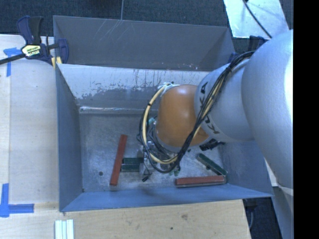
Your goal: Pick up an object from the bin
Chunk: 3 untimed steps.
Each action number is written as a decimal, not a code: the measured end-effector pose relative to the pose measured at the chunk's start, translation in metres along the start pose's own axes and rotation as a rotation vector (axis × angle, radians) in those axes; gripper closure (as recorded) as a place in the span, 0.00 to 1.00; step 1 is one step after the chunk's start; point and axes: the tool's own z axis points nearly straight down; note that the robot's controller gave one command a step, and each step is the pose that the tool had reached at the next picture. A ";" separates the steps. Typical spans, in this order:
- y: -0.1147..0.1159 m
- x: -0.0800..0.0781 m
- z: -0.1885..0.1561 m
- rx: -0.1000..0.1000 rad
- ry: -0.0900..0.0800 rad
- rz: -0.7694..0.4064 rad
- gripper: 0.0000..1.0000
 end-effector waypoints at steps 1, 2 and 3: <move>-0.027 0.005 -0.001 -0.006 -0.012 0.016 1.00; -0.039 0.011 -0.001 -0.006 -0.013 0.053 1.00; -0.064 0.006 -0.001 -0.008 -0.009 0.122 1.00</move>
Offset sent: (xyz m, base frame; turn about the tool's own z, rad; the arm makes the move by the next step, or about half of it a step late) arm -0.0085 -0.0300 -0.0029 0.0158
